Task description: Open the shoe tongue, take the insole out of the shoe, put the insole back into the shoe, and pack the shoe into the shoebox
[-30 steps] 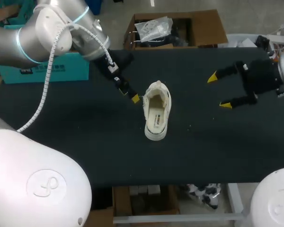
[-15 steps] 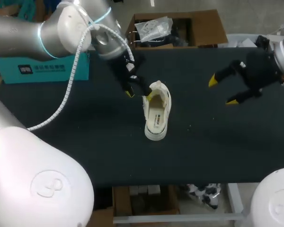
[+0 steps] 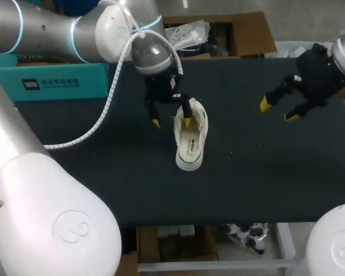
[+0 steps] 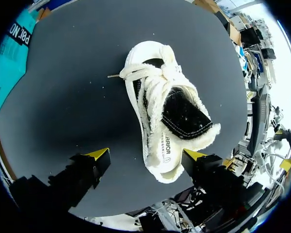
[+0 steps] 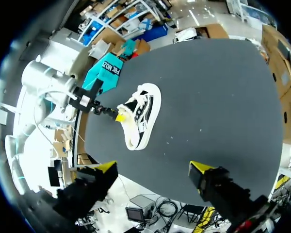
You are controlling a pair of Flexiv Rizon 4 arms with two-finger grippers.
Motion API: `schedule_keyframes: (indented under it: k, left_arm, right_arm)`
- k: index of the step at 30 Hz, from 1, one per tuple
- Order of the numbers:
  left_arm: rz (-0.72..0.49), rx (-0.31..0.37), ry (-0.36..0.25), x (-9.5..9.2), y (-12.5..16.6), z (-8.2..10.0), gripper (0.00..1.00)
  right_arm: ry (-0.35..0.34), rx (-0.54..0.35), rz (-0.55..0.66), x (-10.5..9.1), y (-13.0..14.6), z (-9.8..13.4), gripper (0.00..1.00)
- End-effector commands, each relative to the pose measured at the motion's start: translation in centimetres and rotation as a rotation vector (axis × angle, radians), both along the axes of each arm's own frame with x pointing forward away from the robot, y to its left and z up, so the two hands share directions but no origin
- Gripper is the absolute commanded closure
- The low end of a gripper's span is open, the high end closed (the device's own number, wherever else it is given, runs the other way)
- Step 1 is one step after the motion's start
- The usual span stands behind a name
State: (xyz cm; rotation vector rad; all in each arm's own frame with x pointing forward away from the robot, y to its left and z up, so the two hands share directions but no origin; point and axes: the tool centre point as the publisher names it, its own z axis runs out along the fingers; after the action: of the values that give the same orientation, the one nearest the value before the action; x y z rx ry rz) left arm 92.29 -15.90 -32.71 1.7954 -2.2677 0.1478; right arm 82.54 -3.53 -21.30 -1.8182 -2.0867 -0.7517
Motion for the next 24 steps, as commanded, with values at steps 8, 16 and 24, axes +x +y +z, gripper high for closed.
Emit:
schedule_keyframes:
  k: [8, 16, 24]
  left_arm:
    - [0.053, 0.099, -0.023, 1.4, -1.7, -2.0, 0.44]
    - [0.068, 0.116, -0.047, 1.8, -2.2, -2.3, 1.00]
    - [0.063, 0.110, -0.074, 1.1, -1.9, -1.6, 1.00]
  right_arm:
    - [-0.003, -0.061, 0.088, -0.6, -0.6, -0.1, 0.00]
    - [-0.003, -0.099, 0.110, -1.1, -0.8, 0.1, 0.00]
    - [0.028, -0.107, 0.093, -1.2, -0.9, 0.2, 0.00]
